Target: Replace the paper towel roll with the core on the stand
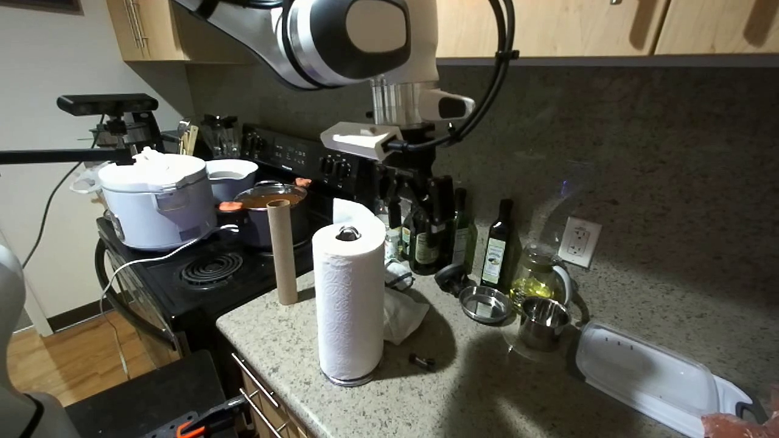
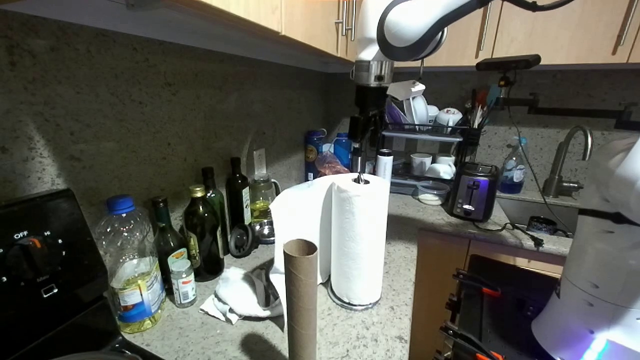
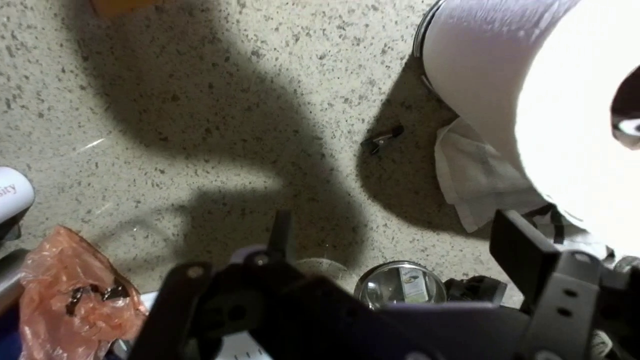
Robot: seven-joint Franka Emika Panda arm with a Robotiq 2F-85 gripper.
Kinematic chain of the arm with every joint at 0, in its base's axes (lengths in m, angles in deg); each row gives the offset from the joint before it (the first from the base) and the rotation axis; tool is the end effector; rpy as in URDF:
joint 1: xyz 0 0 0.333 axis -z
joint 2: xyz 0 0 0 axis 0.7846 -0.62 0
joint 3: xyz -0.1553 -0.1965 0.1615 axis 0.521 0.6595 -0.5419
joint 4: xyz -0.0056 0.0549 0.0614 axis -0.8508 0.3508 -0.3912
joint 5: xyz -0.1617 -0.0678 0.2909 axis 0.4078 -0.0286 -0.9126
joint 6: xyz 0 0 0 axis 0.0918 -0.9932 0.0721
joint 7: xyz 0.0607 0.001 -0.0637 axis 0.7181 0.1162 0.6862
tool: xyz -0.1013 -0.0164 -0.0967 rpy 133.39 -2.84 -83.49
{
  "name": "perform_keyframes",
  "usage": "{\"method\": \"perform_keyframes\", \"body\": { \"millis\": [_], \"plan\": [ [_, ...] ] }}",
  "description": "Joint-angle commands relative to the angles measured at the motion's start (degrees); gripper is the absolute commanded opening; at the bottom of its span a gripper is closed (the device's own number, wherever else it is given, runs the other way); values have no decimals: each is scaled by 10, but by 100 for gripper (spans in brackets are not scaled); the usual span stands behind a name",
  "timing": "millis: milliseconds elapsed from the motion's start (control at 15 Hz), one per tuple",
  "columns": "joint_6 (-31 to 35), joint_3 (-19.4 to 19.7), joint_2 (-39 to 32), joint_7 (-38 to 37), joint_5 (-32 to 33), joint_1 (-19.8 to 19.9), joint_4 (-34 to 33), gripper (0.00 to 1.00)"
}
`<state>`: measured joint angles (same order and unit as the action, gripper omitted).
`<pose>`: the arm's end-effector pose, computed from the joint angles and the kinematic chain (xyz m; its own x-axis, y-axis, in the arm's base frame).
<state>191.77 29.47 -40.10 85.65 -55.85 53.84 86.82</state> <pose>0.4224 -0.0383 0.4383 0.9947 -0.0470 0.0919 -0.0560 -0.9936 0.0982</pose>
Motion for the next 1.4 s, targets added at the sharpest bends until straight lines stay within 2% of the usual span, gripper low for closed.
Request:
{"method": "perform_keyframes", "body": {
  "millis": [0,733,1333],
  "plan": [
    [-37,-1,36,4,-27,-5,28,100],
    [-6,20,159,22,-176,-13,138,100],
    [60,25,154,74,-260,-45,190,100]
  ]
}}
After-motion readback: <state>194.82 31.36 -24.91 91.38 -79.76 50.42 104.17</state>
